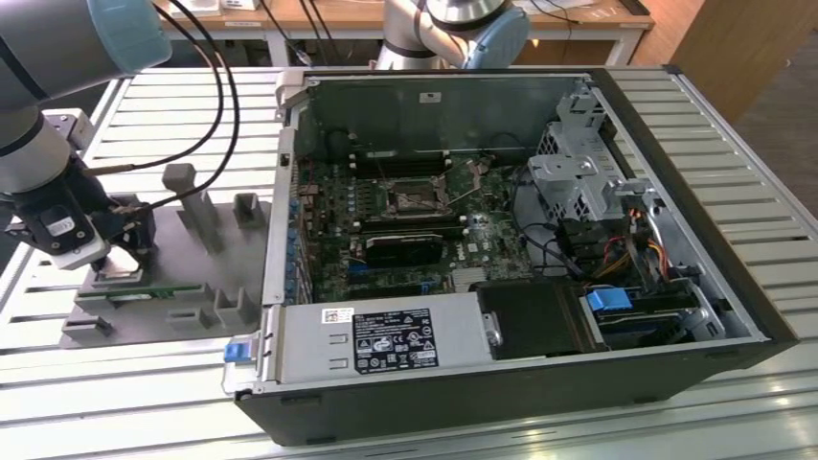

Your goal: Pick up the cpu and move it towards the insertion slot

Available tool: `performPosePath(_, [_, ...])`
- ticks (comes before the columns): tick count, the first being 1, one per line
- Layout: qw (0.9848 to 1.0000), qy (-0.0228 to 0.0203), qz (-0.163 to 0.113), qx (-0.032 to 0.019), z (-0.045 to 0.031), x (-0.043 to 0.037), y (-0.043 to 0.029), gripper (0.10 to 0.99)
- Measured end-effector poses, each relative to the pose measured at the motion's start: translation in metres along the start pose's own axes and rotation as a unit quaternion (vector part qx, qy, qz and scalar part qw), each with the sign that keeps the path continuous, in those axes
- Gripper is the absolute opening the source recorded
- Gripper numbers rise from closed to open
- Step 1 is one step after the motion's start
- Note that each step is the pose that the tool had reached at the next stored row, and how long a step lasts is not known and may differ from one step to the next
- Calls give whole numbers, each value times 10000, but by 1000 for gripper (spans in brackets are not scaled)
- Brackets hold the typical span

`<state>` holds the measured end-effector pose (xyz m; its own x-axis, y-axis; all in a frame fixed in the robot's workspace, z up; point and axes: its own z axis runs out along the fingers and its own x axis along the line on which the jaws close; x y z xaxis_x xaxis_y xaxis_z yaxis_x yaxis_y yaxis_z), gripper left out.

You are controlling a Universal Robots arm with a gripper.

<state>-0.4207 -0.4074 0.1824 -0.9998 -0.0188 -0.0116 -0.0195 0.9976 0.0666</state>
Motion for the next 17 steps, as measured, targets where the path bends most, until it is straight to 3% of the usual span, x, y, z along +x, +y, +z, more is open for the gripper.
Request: performPosePath(17, [10000,-3,0,-10,-328,-4,22,541])
